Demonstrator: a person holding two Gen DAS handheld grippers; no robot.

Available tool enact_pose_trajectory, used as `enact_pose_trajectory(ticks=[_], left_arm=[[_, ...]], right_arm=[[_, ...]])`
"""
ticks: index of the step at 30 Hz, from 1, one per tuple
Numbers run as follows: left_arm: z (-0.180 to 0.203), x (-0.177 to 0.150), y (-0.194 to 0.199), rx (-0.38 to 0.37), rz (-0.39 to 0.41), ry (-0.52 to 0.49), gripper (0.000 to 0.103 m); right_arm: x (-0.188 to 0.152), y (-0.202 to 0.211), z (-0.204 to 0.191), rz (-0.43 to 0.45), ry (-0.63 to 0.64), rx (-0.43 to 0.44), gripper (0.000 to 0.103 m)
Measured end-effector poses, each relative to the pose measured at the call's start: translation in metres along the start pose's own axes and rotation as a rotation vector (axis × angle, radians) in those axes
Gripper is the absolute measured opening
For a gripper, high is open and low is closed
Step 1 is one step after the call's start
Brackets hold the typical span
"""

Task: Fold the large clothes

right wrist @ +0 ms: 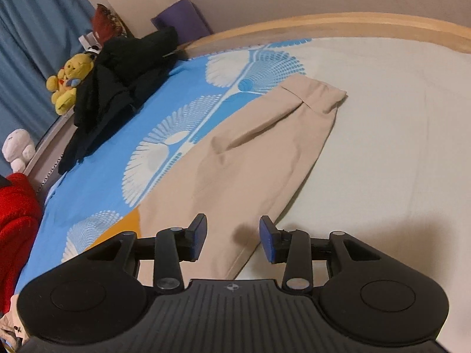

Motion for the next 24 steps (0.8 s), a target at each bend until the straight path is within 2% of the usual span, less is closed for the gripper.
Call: enact_pose_trajectory(ticks=[10,16,18,20,22,24], left_arm=[[-0.002,-0.001,-0.005,0.008,-0.007,-0.005,0.062],[-0.003,-0.003,-0.005,0.008,-0.009,-0.008,0.062],[-0.005,-0.003,-0.004,0.009,-0.007,-0.008,0.063],[-0.009,-0.003,-0.003,0.01,-0.005,-0.003,0.062],[-0.014,-0.002,-0.001,0.01,-0.002,0.007,0.062],[-0.019,0.0,0.003,0.005,0.006,0.018,0.062]], right_arm=[[0.008,-0.026,0.029,-0.038,-0.094,-0.019,0.043],[0.012,-0.035,0.027,-0.01,-0.088,-0.012,0.042],[0.014,-0.038,0.025,0.001,-0.087,-0.016,0.037],[0.016,-0.04,0.023,0.006,-0.085,-0.024,0.013],[0.019,-0.037,0.018,0.036,-0.081,-0.032,0.005],[0.025,-0.023,0.002,0.102,-0.055,-0.048,0.002]])
Point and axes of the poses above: each gripper's, at about its wrist camera, not at the fingertips, and y roughly against the way its jaws point, z to its right, x to its top, the point moved 10 cm from there along -y, roughly the way its jaws point, and after that the axes turned 12 degrees about -z, right-handed, at the moved point
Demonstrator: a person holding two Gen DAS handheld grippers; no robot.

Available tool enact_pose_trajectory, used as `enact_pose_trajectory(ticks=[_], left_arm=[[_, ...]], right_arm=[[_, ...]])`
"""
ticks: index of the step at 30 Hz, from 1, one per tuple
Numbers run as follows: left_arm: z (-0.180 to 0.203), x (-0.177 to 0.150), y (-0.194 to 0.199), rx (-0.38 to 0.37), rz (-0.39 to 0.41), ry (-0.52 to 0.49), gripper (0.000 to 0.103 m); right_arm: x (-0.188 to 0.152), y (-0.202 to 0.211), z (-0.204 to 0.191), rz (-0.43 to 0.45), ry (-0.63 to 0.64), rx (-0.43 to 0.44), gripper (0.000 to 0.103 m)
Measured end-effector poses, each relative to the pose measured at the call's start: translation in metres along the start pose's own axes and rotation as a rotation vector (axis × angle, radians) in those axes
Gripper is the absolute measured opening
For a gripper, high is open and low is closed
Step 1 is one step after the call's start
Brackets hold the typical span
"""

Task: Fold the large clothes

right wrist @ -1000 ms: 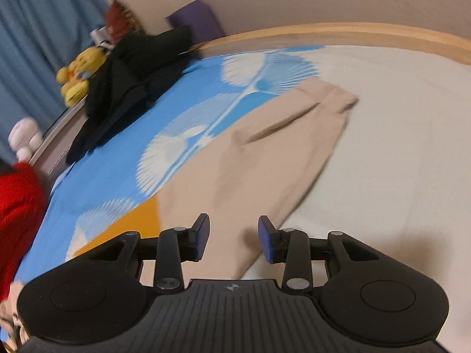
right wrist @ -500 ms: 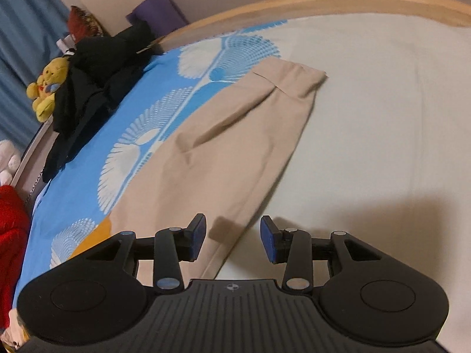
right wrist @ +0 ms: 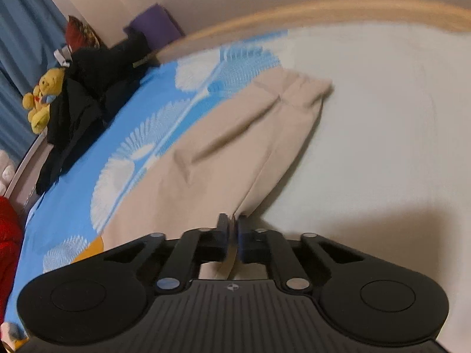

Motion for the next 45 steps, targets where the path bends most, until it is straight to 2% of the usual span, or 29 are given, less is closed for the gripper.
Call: enact_pose_trajectory(ticks=[3,5,7,9,11,13,14,15,16,17,18,20,22,24,27,30,32,34,35,37,39,42,43,45], left_arm=[[-0.012,0.005,0.008,-0.006,0.016,0.031,0.062],[-0.021,0.008,0.015,-0.01,0.028,0.057,0.062],[-0.031,0.011,0.021,-0.015,0.04,0.083,0.062],[-0.042,0.014,0.028,-0.022,0.052,0.114,0.062],[-0.053,0.018,0.035,-0.03,0.064,0.145,0.062],[-0.063,0.02,0.039,-0.035,0.07,0.171,0.062],[-0.067,0.02,0.04,-0.036,0.071,0.184,0.062],[-0.073,0.02,0.041,-0.04,0.07,0.2,0.062],[-0.076,0.019,0.042,-0.044,0.069,0.21,0.062],[-0.079,0.019,0.042,-0.047,0.068,0.219,0.062],[-0.082,0.019,0.043,-0.05,0.067,0.228,0.062],[-0.083,0.02,0.044,-0.06,0.07,0.237,0.062],[-0.078,0.021,0.045,-0.07,0.074,0.231,0.062],[-0.069,0.02,0.042,-0.08,0.076,0.21,0.062],[-0.048,0.018,0.035,-0.091,0.072,0.173,0.062],[-0.029,0.016,0.03,-0.107,0.074,0.129,0.062],[-0.017,0.017,0.029,-0.117,0.078,0.106,0.062],[-0.006,0.017,0.028,-0.136,0.086,0.079,0.062],[0.001,0.017,0.028,-0.148,0.086,0.06,0.062],[0.016,0.015,0.025,-0.175,0.083,0.019,0.062],[0.03,0.012,0.024,-0.189,0.079,-0.018,0.062],[0.051,0.006,0.023,-0.228,0.07,-0.077,0.062],[0.056,0.003,0.024,-0.244,0.066,-0.094,0.062],[0.069,-0.002,0.024,-0.281,0.056,-0.138,0.062]], right_arm=[[0.008,0.036,-0.048,0.123,0.104,0.001,0.001],[0.0,0.074,-0.107,0.222,0.252,0.029,0.001],[-0.03,0.115,-0.179,0.293,0.441,0.108,0.001],[-0.093,0.159,-0.259,0.322,0.667,0.253,0.001],[-0.184,0.197,-0.328,0.268,0.893,0.459,0.001],[-0.276,0.222,-0.37,0.131,1.068,0.639,0.002],[-0.323,0.23,-0.382,0.019,1.129,0.71,0.002],[-0.364,0.235,-0.386,-0.089,1.172,0.757,0.002],[-0.391,0.237,-0.387,-0.161,1.195,0.768,0.006],[-0.415,0.239,-0.384,-0.225,1.221,0.748,0.02],[-0.428,0.239,-0.379,-0.258,1.222,0.702,0.027],[-0.427,0.238,-0.366,-0.33,1.147,0.639,0.031],[-0.408,0.238,-0.353,-0.38,1.029,0.619,0.033],[-0.384,0.236,-0.34,-0.363,0.932,0.593,0.033],[-0.348,0.216,-0.318,-0.311,0.808,0.54,0.042],[-0.336,0.176,-0.295,-0.38,0.706,0.457,0.046],[-0.327,0.171,-0.293,-0.423,0.637,0.509,0.046],[-0.314,0.182,-0.296,-0.377,0.629,0.569,0.046],[-0.308,0.186,-0.295,-0.35,0.647,0.571,0.05],[-0.304,0.177,-0.285,-0.353,0.678,0.506,0.055],[-0.308,0.151,-0.258,-0.413,0.706,0.351,0.055],[-0.324,0.113,-0.217,-0.569,0.62,0.195,0.055],[-0.332,0.107,-0.208,-0.612,0.581,0.184,0.056],[-0.348,0.1,-0.2,-0.706,0.5,0.217,0.056]])
Point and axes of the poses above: each gripper's, at about its wrist camera, not at the fingertips, and y roughly against the way its jaws point, z to its right, x to its top, the point moved 10 cm from there along -y, roughly the way its jaws point, and after that the axes turned 12 degrees about -z, right-handed, at the moved point
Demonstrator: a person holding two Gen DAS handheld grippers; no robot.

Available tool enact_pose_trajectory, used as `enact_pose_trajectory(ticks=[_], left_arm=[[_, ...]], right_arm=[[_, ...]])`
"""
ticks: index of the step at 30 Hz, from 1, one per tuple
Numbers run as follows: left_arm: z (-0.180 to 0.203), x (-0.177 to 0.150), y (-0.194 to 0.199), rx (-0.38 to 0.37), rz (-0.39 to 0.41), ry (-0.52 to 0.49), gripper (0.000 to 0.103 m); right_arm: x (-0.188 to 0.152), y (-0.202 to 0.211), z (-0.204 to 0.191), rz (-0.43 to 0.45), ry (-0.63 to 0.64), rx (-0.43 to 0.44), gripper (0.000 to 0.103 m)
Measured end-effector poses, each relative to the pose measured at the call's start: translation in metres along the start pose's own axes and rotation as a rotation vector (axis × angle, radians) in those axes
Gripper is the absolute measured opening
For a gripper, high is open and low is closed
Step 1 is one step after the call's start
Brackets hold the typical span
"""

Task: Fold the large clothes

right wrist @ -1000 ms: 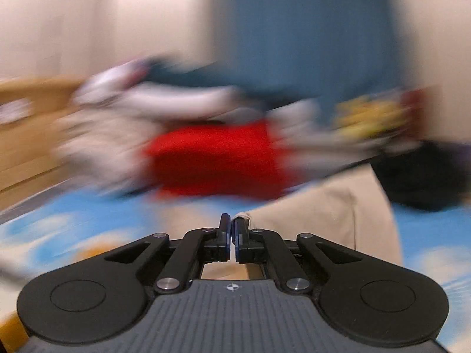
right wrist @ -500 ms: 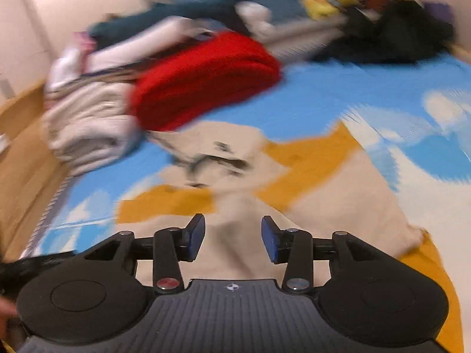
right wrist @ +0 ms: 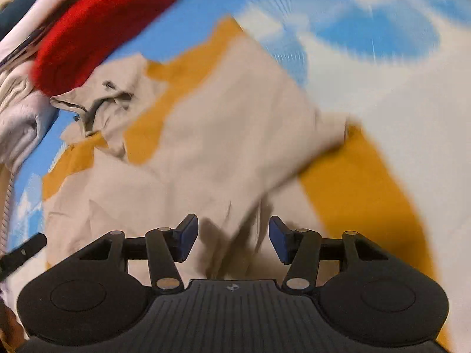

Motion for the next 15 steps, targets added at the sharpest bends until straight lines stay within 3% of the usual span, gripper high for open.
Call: enact_pose_trajectory(ticks=[2,3,4,5,8,11,15], left_arm=[[0.015,-0.005,-0.004,-0.045,-0.02,-0.044,0.062],[0.022,-0.009,-0.005,-0.074,-0.029,-0.062,0.062],[0.03,-0.012,-0.006,-0.105,-0.04,-0.082,0.062],[0.039,-0.014,-0.007,-0.137,-0.047,-0.103,0.062],[0.058,-0.017,-0.003,-0.208,-0.03,-0.141,0.067],[0.072,-0.014,0.001,-0.277,0.001,-0.147,0.068],[0.079,-0.008,0.005,-0.259,0.055,-0.166,0.068]], right_arm=[[-0.006,-0.004,-0.003,-0.019,-0.052,0.063,0.053],[-0.008,-0.001,-0.01,-0.007,-0.045,0.086,0.046],[-0.005,0.001,-0.021,0.01,-0.029,0.12,0.021],[-0.004,0.009,-0.033,0.044,-0.007,0.171,0.006],[-0.002,0.032,-0.075,0.124,0.079,0.361,0.003],[-0.007,0.05,-0.115,0.136,0.168,0.52,0.003],[-0.016,0.057,-0.149,0.127,0.219,0.626,0.003]])
Point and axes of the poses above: each gripper's, at about its wrist camera, not at the fingertips, and y roughly against the way its jaws point, z to its right, x to its top, the point moved 10 cm from there along -y, roughly the way its jaws point, and after that the axes turned 12 degrees about -z, right-handed, at the moved point
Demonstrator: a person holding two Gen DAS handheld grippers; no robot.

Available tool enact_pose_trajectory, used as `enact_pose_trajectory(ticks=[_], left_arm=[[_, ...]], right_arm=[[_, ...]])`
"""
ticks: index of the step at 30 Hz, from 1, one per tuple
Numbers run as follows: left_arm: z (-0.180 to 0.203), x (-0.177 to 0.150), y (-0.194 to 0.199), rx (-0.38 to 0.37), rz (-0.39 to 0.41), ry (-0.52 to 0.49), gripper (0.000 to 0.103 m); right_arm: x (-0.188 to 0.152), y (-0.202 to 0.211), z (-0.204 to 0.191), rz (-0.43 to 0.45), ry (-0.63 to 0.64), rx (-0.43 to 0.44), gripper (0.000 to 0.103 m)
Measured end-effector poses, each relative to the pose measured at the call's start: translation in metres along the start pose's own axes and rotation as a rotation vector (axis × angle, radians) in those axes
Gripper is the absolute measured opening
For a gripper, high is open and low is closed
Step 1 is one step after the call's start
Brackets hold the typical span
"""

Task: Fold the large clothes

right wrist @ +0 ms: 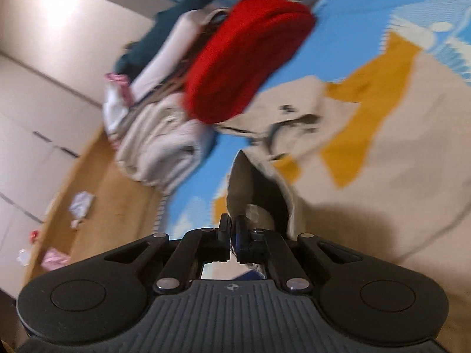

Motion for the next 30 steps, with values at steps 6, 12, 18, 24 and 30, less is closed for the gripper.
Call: enact_pose_trajectory(ticks=[6,12,18,24,30], left_arm=[[-0.039,0.015,0.02,0.181,0.099,0.077,0.011],[-0.168,-0.009,0.084,0.396,0.213,0.622,0.014],[-0.214,-0.052,0.056,0.08,0.151,1.028,0.06],[-0.236,-0.06,0.062,0.038,0.199,1.138,0.06],[-0.229,-0.033,0.091,0.253,0.191,0.85,0.012]], right_arm=[[-0.001,-0.012,-0.019,-0.045,0.016,0.058,0.006],[0.022,0.018,0.007,0.149,-0.016,-0.133,0.051],[0.004,0.017,0.102,0.055,-0.258,-0.475,0.051],[-0.011,0.019,0.141,0.013,-0.419,-0.564,0.051],[-0.009,0.019,0.153,0.018,-0.441,-0.59,0.025]])
Point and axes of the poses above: each gripper's, at about its wrist camera, not at the fingertips, and y roughly against the way its jaws point, z to its right, x to its top, the point moved 10 cm from there along -y, roughly the way its jaws point, and after that the axes turned 12 degrees about -z, right-handed, at the moved point
